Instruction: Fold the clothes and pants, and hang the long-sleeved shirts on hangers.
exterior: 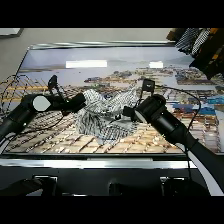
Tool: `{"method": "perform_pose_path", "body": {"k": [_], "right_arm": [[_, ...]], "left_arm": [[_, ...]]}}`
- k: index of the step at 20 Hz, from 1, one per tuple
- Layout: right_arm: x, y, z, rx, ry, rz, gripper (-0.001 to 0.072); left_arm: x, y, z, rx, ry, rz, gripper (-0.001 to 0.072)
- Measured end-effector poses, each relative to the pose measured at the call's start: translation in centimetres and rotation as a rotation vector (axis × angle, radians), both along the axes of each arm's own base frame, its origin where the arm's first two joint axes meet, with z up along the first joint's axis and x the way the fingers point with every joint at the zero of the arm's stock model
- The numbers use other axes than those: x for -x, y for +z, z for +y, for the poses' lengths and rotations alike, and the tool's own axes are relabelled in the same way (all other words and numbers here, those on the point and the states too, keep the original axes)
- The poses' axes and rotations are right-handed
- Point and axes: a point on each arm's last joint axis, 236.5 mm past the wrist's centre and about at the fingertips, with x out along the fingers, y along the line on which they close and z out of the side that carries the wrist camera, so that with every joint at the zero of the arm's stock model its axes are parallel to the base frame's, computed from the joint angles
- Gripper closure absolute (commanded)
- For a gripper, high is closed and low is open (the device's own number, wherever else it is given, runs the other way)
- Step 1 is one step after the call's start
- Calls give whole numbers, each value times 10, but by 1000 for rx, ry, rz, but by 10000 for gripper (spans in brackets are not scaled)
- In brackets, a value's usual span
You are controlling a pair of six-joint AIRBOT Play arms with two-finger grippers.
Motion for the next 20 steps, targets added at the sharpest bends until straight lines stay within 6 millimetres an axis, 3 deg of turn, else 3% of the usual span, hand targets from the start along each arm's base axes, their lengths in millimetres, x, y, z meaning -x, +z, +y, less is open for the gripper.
{"method": "perform_pose_path", "body": {"k": [1, 3, 4, 7, 11, 13, 15, 20], "right_arm": [[-3, 3, 3, -14, -2, -16, 690], [-13, 14, 8, -40, -5, -64, 690], [-18, 19, 10, -51, -11, -86, 690], [-28, 34, 11, -68, -24, -137, 690], [-32, 41, 11, -68, -27, -156, 689], [-31, 42, 10, -60, -22, -151, 689], [-30, 41, 9, -50, -15, -146, 689], [-28, 40, 7, -38, -6, -139, 689]], "left_arm": [[-6, 2, 5, 1, 16, -17, 457], [-18, 8, 21, -7, 40, -48, 122], [-25, 12, 31, -18, 46, -68, 3], [-40, 27, 79, -91, 42, -108, -9], [-47, 47, 192, -260, 92, -142, -7], [-38, 47, 249, -351, 111, -125, -7], [-25, 44, 293, -425, 103, -106, -7], [-3, 28, 374, -525, 163, -64, -7]]}}
